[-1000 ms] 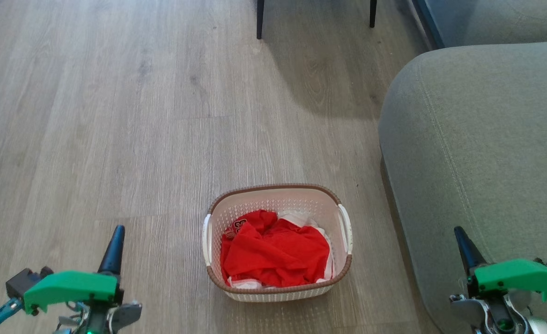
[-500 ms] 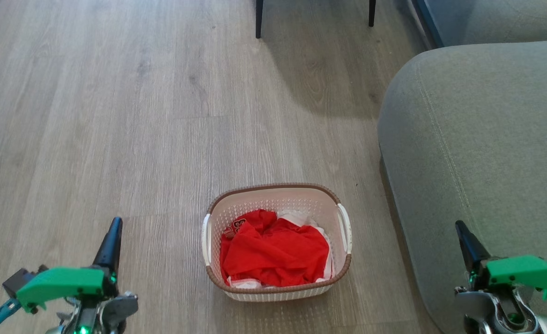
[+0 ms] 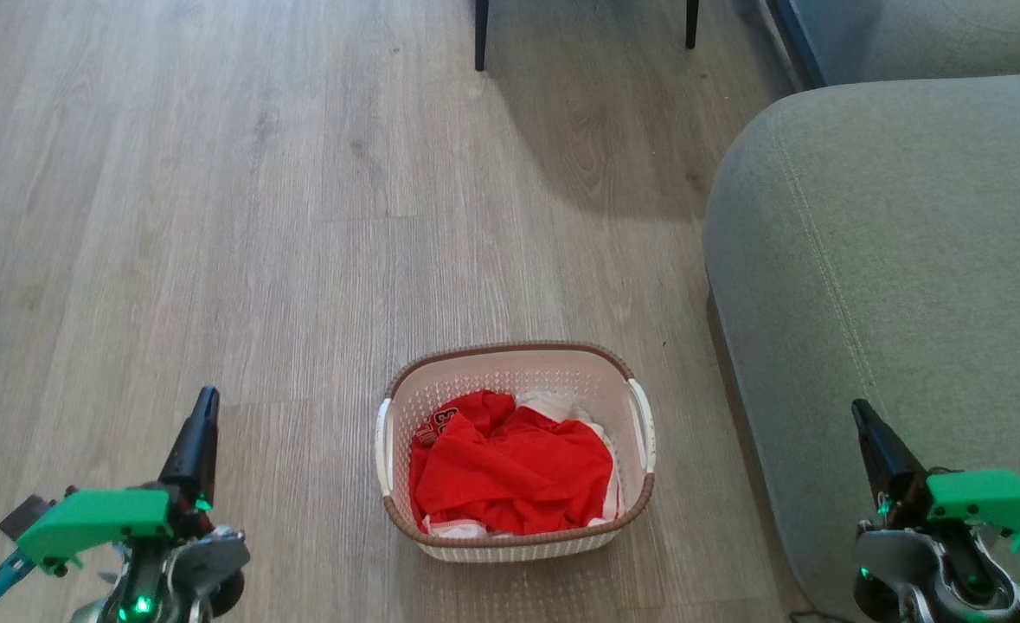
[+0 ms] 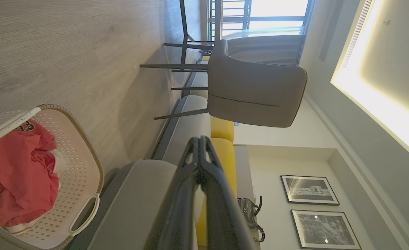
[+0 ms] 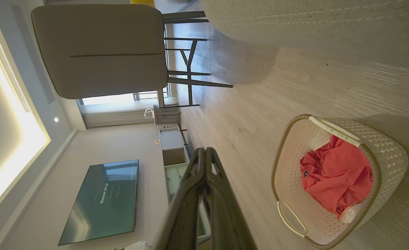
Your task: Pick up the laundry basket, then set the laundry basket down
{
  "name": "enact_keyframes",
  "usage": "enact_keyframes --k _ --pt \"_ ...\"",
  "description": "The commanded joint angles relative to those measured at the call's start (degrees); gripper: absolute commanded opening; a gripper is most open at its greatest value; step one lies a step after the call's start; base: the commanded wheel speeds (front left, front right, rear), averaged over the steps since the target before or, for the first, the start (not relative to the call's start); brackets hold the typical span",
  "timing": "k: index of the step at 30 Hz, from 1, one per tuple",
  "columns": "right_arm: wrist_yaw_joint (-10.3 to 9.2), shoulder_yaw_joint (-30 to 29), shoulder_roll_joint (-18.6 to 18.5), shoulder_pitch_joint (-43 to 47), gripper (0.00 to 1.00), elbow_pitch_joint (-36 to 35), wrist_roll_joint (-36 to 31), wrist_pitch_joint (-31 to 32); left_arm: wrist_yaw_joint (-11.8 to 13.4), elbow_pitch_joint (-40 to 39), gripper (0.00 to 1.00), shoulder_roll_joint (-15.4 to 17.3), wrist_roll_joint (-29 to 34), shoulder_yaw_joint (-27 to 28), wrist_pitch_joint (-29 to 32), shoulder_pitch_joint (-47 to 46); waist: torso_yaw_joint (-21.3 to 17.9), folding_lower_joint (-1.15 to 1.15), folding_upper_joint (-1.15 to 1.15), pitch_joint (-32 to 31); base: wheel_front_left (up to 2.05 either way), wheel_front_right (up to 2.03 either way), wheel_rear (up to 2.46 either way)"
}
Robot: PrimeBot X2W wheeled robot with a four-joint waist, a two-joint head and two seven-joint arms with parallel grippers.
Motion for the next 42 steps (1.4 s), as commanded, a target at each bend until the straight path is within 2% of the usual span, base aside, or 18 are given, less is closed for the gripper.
enact_keyframes --k 1,42 --pt "-0.09 0.82 -1.02 -3.04 0.0 -1.85 0.12 0.34 -0.4 -1.85 0.0 0.31 -0.25 2.09 0.39 -3.13 0.0 0.0 0.0 0.0 0.0 0.0 0.0" --pt "-0.09 0.19 -0.58 -3.09 0.0 -1.81 -0.4 0.84 -0.4 -1.86 0.0 0.28 -0.21 2.15 0.43 -3.13 0.0 0.0 0.0 0.0 0.0 0.0 0.0"
